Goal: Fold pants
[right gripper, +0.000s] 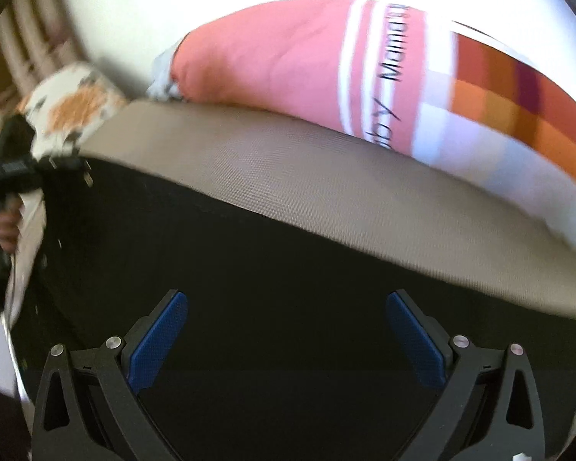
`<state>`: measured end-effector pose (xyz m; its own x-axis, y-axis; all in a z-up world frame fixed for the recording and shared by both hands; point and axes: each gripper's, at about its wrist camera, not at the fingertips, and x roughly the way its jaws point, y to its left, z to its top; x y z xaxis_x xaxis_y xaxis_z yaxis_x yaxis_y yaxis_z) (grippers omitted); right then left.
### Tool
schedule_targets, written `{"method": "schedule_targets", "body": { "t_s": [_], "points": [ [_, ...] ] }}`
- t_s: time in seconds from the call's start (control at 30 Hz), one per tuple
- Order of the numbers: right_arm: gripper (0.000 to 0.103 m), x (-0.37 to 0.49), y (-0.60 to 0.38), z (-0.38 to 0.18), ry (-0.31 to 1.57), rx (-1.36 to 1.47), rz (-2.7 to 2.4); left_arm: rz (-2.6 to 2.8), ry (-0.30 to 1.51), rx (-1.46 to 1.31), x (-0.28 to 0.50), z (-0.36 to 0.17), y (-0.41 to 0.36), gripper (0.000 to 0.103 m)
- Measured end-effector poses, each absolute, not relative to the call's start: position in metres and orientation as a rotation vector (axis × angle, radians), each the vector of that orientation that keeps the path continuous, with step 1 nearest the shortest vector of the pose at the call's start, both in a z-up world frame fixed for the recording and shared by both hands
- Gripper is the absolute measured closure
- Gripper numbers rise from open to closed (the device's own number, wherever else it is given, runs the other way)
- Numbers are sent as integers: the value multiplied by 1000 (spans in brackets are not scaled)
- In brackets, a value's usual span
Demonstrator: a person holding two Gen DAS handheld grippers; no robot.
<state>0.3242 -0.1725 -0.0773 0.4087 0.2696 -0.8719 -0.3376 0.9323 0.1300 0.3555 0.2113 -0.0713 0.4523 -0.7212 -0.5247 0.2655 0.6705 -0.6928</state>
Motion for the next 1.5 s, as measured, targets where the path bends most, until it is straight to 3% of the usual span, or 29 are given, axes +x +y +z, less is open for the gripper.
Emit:
{"method": "schedule_targets", "body": {
  "t_s": [0.1,0.47,0.6,0.77,0.8,1.2,1.5],
  "points": [
    [0,344,-172,-79,1112,-162,494,-719,824,-508,333,-45,206,94],
    [33,396,-169,-100,1251,-363,842,-780,754,-422,304,-6,203,94],
    [40,404,-170,-111,1302,-392,900,-768,752,-415,300,-3,203,94],
    [87,397,-172,-115,1325,-435,912,-746,769,-388,300,-6,199,94],
    [90,394,-172,-115,1319,-453,892,-742,773,-382,301,-7,199,94],
    [95,276,-169,-31,999,-500,493,-701,786,-291,278,3,203,94],
    [97,146,-173,-5,1022,-419,467,-772,838,-216,198,14,213,94]
  ]
}}
